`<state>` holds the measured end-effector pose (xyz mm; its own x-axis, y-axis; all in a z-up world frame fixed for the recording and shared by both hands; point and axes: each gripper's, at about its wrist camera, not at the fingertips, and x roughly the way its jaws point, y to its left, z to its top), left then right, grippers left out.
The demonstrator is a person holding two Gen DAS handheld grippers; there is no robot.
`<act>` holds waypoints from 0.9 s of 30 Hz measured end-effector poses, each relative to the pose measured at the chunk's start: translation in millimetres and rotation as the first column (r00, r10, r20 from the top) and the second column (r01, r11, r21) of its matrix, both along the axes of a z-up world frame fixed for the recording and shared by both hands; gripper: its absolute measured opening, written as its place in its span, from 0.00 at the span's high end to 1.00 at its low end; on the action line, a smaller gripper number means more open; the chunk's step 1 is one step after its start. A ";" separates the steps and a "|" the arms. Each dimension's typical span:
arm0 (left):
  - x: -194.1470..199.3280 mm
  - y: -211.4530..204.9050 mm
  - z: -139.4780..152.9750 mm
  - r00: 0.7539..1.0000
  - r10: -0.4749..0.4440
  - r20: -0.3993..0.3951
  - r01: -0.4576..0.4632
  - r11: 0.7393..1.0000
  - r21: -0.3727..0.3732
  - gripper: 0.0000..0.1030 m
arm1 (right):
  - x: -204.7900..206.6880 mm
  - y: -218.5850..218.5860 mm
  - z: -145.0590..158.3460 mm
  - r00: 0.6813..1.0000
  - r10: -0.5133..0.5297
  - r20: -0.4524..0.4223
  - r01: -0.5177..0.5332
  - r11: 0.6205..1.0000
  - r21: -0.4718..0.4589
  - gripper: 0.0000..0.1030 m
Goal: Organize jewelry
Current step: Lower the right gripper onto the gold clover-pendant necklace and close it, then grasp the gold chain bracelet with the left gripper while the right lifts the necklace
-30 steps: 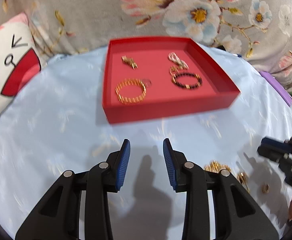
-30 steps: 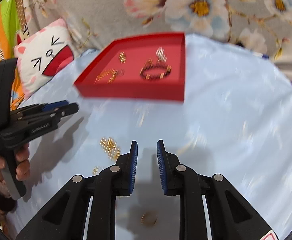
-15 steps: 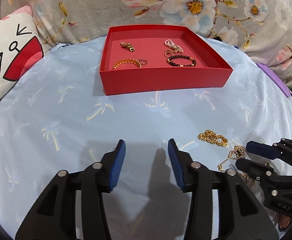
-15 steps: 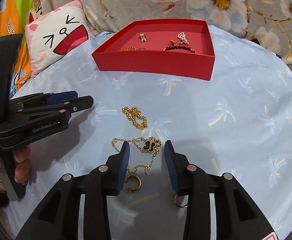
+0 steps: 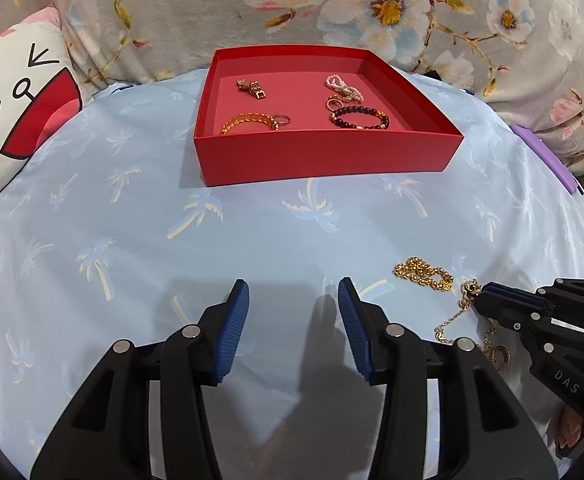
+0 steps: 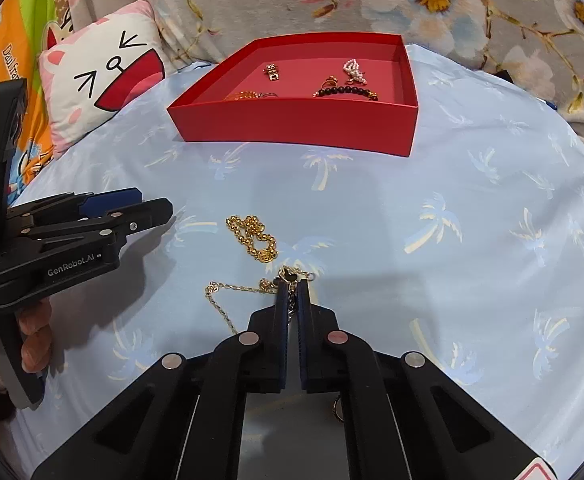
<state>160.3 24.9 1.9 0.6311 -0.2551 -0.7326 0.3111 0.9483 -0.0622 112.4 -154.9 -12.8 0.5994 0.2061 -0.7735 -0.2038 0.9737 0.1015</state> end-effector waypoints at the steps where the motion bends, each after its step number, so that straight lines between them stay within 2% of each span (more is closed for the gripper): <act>1: -0.4 -0.2 -0.2 1.000 -0.001 0.000 0.001 1.000 0.001 0.57 | 0.0 -1.1 0.0 1.000 -0.003 -0.001 0.003 1.000 0.003 0.97; 8: -3.2 -9.2 -0.8 0.999 -0.041 -0.020 0.041 0.999 -0.009 0.57 | -3.2 -15.4 6.2 0.999 -0.040 0.010 0.040 0.999 0.028 0.97; 16: -5.2 -51.1 0.2 0.989 -0.140 -0.037 0.140 0.990 -0.006 0.57 | -10.4 -31.0 24.1 0.997 -0.067 0.044 0.064 0.996 0.067 0.97; 23: 5.3 -77.7 -2.6 0.985 -0.166 -0.043 0.167 0.986 0.012 0.57 | -10.5 -35.9 24.2 0.997 -0.074 0.038 0.071 0.995 0.076 0.97; 24: 5.3 -79.0 -3.0 0.986 -0.164 -0.038 0.165 0.986 0.019 0.58 | -10.4 -36.5 24.3 0.996 -0.075 0.038 0.072 0.994 0.077 0.97; 27: 3.2 -78.5 -3.5 0.985 -0.172 -0.029 0.172 0.985 0.025 0.77 | -10.0 -37.6 23.6 0.996 -0.077 0.036 0.074 0.994 0.080 0.97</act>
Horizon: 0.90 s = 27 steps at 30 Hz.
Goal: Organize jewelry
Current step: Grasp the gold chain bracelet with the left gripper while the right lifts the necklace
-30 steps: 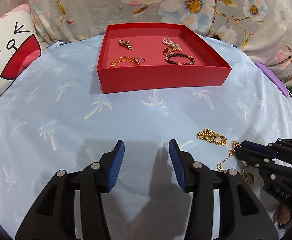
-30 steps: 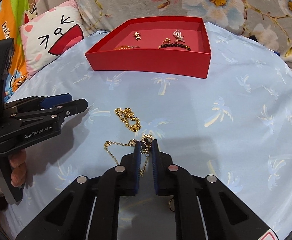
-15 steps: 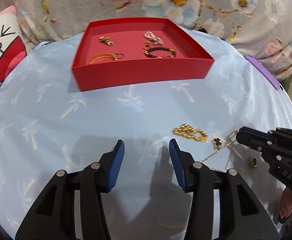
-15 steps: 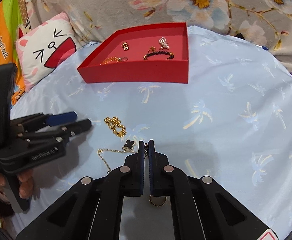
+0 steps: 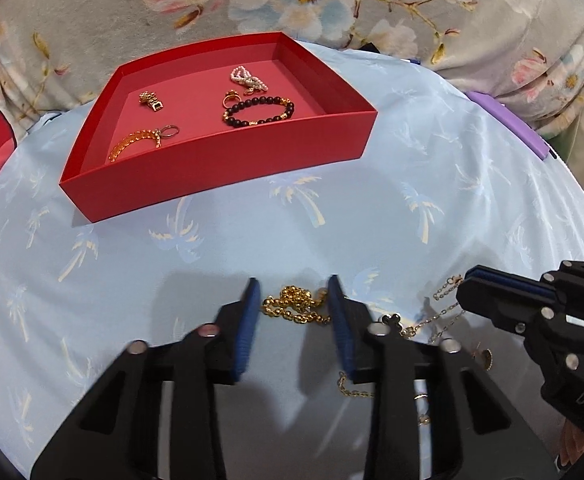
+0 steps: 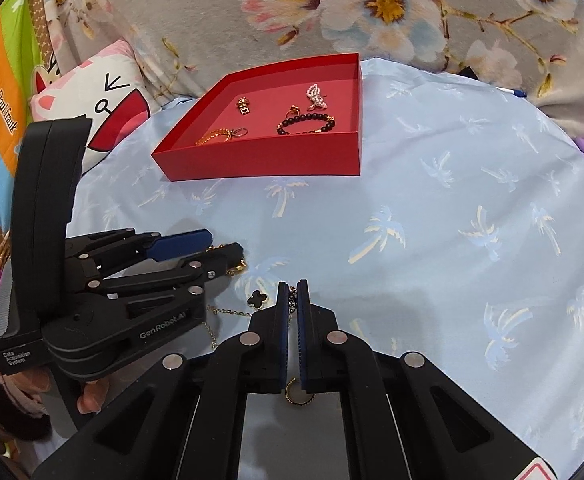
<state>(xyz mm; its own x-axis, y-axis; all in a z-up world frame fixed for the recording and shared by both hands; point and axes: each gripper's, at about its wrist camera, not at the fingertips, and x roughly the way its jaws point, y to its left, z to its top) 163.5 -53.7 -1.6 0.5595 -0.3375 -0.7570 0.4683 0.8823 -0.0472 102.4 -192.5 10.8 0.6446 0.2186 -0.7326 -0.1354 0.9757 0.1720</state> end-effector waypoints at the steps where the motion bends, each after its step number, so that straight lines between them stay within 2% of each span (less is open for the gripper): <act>1: -0.2 0.6 -0.3 1.000 0.000 0.001 0.000 1.000 0.002 0.85 | 0.1 0.1 -0.4 1.000 -0.001 -0.001 0.001 1.000 0.000 0.97; 2: -0.6 1.8 -0.3 1.000 0.000 0.000 0.000 1.000 0.001 0.90 | 0.3 0.1 -0.9 1.000 -0.001 -0.004 0.001 1.000 0.001 0.97; 6: -2.9 7.6 -0.1 1.000 -0.011 -0.018 0.010 1.000 -0.026 0.92 | 0.5 -0.4 -1.6 1.000 -0.001 -0.005 0.001 1.000 0.002 0.97; 7: -4.1 9.1 0.1 1.000 -0.011 -0.021 0.010 1.000 -0.029 0.96 | 0.5 -0.5 -1.6 1.000 -0.001 -0.005 0.001 1.000 0.002 0.97; 11: -8.6 18.6 4.6 0.999 -0.004 -0.033 0.003 0.998 -0.058 0.96 | -0.4 -2.0 0.2 1.000 -0.002 0.000 0.002 1.000 0.015 0.97; 15: -13.4 31.8 19.6 1.000 0.014 -0.012 -0.015 0.995 -0.095 0.96 | -2.2 -5.0 6.9 1.000 -0.001 0.013 0.001 0.999 0.040 0.97; 22: -16.9 47.2 52.8 0.999 0.029 0.021 -0.026 0.991 -0.135 0.96 | -6.0 -9.4 40.6 0.997 0.008 0.081 -0.014 0.997 0.076 0.97; 27: -15.4 58.0 85.5 0.996 0.053 0.070 -0.043 0.990 -0.131 0.96 | -0.4 -5.1 72.6 0.990 0.029 0.135 -0.039 0.997 0.066 0.97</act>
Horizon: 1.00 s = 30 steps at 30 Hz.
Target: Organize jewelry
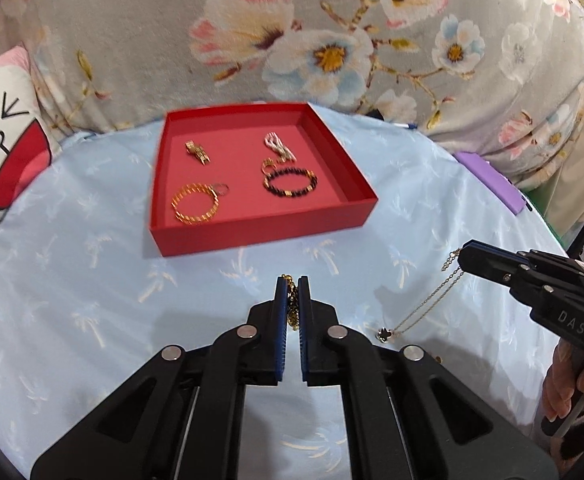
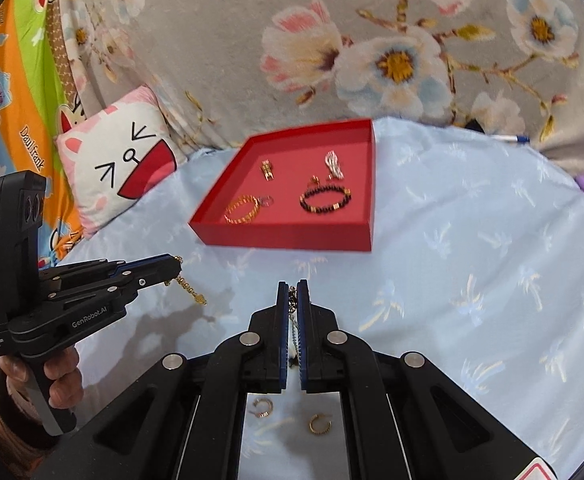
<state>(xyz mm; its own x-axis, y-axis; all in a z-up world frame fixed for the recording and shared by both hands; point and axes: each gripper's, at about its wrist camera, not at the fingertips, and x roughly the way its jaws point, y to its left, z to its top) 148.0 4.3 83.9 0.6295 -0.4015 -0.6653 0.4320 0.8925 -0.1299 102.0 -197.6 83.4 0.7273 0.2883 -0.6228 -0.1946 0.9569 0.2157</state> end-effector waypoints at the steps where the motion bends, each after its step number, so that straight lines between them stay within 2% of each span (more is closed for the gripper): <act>1: 0.9 1.9 4.8 1.000 0.003 0.005 -0.003 1.000 0.001 0.96 | 0.8 1.3 4.4 1.000 0.005 0.007 -0.005 1.000 -0.006 0.97; 9: 25.1 13.0 51.5 0.997 0.033 0.070 -0.033 0.999 -0.001 0.96 | 34.7 12.2 63.4 0.994 0.029 0.108 -0.025 0.999 -0.042 0.97; 17: 84.4 9.4 86.0 0.990 0.069 0.124 -0.070 0.998 0.001 0.97 | 110.6 18.2 110.6 0.990 0.014 0.143 -0.010 1.000 -0.027 0.97; 20: 107.2 3.5 90.0 0.985 0.087 0.147 -0.089 0.996 0.010 0.97 | 143.5 19.9 113.5 0.991 0.002 0.136 0.000 1.000 -0.018 0.97; 23: 125.3 5.6 87.1 0.987 0.108 0.119 -0.108 0.994 -0.009 0.97 | 164.0 22.2 108.8 0.992 -0.012 0.122 0.014 1.000 -0.012 0.97; 27: 116.0 11.2 70.0 0.989 0.103 0.104 -0.103 0.995 -0.004 0.96 | 166.9 25.1 99.4 0.993 -0.007 0.116 0.009 1.000 -0.014 0.97; 28: 109.6 11.6 62.0 0.991 0.099 0.095 -0.100 0.995 0.009 0.90 | 164.6 26.4 97.3 0.993 -0.003 0.118 0.005 1.000 -0.021 0.97; 29: 103.5 11.8 53.4 0.993 0.088 0.082 -0.091 0.996 0.024 0.77 | 162.1 27.2 95.1 0.993 0.003 0.115 -0.001 1.000 -0.020 0.97; 30: 95.8 11.9 42.4 0.995 0.077 0.069 -0.080 0.996 0.036 0.70 | 159.7 27.5 92.9 0.994 0.008 0.112 -0.006 1.000 -0.017 0.97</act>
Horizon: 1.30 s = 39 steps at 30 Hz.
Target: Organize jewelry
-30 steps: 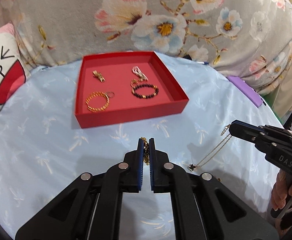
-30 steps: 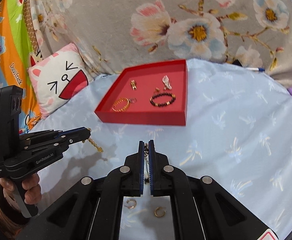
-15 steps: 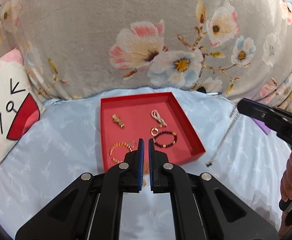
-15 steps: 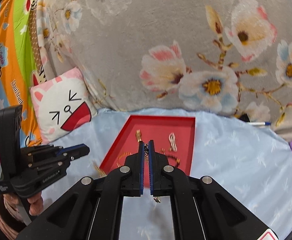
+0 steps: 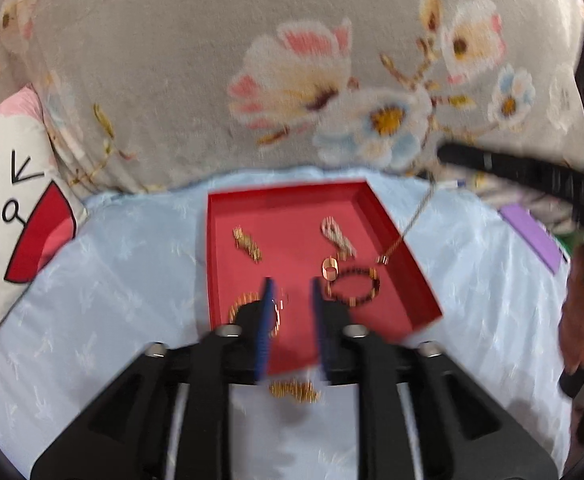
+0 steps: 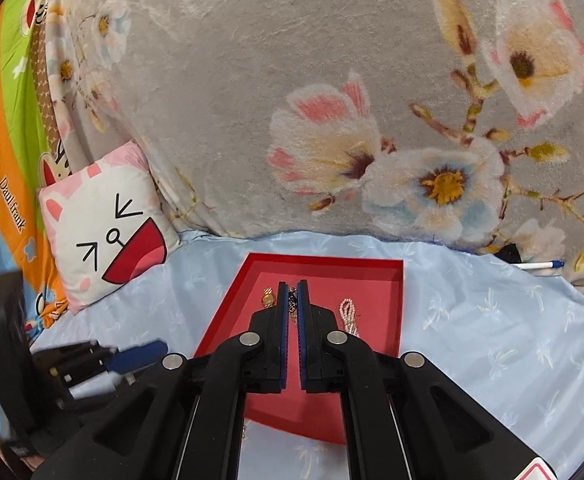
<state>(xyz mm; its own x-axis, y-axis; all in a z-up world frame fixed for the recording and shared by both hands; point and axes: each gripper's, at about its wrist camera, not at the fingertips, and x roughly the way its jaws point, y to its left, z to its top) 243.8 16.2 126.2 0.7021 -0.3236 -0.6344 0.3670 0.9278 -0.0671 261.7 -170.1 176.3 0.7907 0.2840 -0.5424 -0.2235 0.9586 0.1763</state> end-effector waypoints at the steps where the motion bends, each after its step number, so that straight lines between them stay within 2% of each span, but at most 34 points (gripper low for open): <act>1: -6.2 0.1 -8.5 1.000 -0.009 -0.010 0.009 1.000 0.008 0.66 | -2.6 0.4 -1.5 1.000 0.004 -0.002 -0.004 1.000 0.001 0.97; 4: -18.7 -4.7 -44.8 0.996 -0.034 -0.085 0.037 0.998 0.042 0.66 | -10.0 2.5 -3.0 1.000 0.014 -0.001 -0.014 1.000 -0.002 0.97; 9: -11.7 -21.8 -89.9 0.986 -0.032 -0.166 0.049 0.994 0.094 0.66 | -18.2 6.2 1.4 1.000 0.022 0.009 -0.022 1.000 0.003 0.97; 14: 0.2 -27.3 -114.1 0.978 -0.009 -0.210 0.031 0.994 0.103 0.68 | -26.2 7.7 7.3 0.999 0.032 0.025 -0.032 0.999 0.005 0.97; 15: 2.9 -27.4 -119.0 0.973 -0.013 -0.230 0.035 0.995 0.094 0.71 | -27.1 8.3 7.7 0.999 0.034 0.026 -0.035 0.999 0.005 0.97; 16: 2.0 -27.1 -120.0 0.976 -0.007 -0.216 0.029 0.995 0.096 0.77 | -28.0 8.7 8.1 0.999 0.036 0.028 -0.036 0.999 0.005 0.97; 17: 0.8 -27.7 -121.1 0.978 -0.005 -0.206 0.028 0.993 0.111 0.88 | -28.8 8.8 8.0 0.999 0.037 0.029 -0.037 0.999 0.006 0.97; 19: 0.4 -26.7 -122.8 0.979 -0.009 -0.204 0.031 0.994 0.104 0.94 | -29.4 9.2 7.6 0.999 0.038 0.031 -0.038 0.999 0.003 0.97; 21: 1.5 -24.2 -123.5 0.977 -0.019 -0.212 0.038 0.995 0.088 0.95 | -29.4 9.7 6.6 0.999 0.036 0.032 -0.036 0.999 0.001 0.97; 25: -3.1 -22.2 -115.8 0.980 -0.027 -0.198 0.043 0.996 0.076 0.97 | -28.8 8.4 4.7 0.999 0.033 0.027 -0.033 0.999 0.007 0.97; 28: -9.6 -16.5 -99.2 0.985 -0.036 -0.169 0.045 0.998 0.049 0.97 | -27.2 7.2 3.6 0.999 0.030 0.023 -0.030 1.000 0.007 0.97; 34: -16.7 -8.0 -42.7 0.994 -0.069 -0.079 0.070 0.997 0.015 0.97 | -20.2 7.6 4.7 0.999 0.030 0.017 -0.030 1.000 0.005 0.97; 39: 5.1 -12.9 1.7 0.999 -0.053 0.013 0.052 0.998 0.044 0.97 | 9.2 10.8 6.4 1.000 0.024 -0.009 -0.024 1.000 -0.001 0.97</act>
